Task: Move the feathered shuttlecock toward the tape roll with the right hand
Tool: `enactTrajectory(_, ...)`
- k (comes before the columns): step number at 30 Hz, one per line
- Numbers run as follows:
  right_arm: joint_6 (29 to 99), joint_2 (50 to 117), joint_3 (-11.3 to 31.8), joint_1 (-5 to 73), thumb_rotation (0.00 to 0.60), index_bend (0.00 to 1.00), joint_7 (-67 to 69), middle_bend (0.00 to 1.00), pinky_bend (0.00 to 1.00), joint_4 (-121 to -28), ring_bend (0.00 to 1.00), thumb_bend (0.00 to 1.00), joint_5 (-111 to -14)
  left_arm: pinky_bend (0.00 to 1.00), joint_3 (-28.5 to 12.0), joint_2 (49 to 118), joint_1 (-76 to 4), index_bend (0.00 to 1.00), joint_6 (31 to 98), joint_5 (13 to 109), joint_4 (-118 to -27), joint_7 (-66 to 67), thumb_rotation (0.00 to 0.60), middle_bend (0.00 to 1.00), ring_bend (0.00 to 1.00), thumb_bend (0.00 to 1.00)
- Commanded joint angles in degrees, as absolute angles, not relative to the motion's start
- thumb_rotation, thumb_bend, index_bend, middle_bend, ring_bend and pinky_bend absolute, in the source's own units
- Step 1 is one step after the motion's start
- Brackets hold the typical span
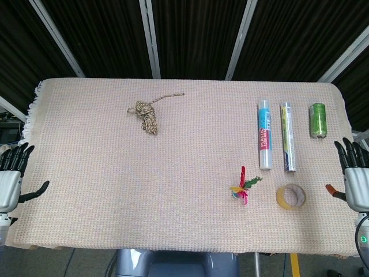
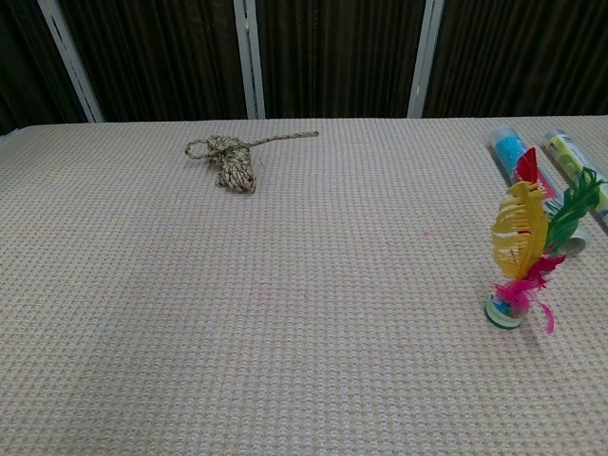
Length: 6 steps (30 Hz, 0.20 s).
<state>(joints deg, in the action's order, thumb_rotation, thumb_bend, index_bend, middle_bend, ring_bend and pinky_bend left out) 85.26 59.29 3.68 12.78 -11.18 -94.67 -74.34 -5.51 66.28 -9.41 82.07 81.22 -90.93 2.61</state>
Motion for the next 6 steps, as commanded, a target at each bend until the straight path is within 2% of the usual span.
enactTrajectory(1, 86.2, 63.7, 3.1, 10.8, 0.600, 0.00, -11.2, 0.00, 0.14, -91.3, 0.00, 0.05, -73.4, 0.00, -5.6, 66.7, -9.6, 0.00, 82.0, 81.2, -90.6, 3.0, 0.486, 0.00, 0.00, 0.26)
enactTrajectory(6, 86.5, 66.9, 2.2, 9.3, 0.600, 0.00, -12.1, 0.00, 0.13, -88.5, 0.00, 0.05, -73.6, 0.00, -5.7, 67.3, -9.7, 0.00, 82.1, 81.4, -90.0, 3.2, 0.487, 0.00, 0.00, 0.25)
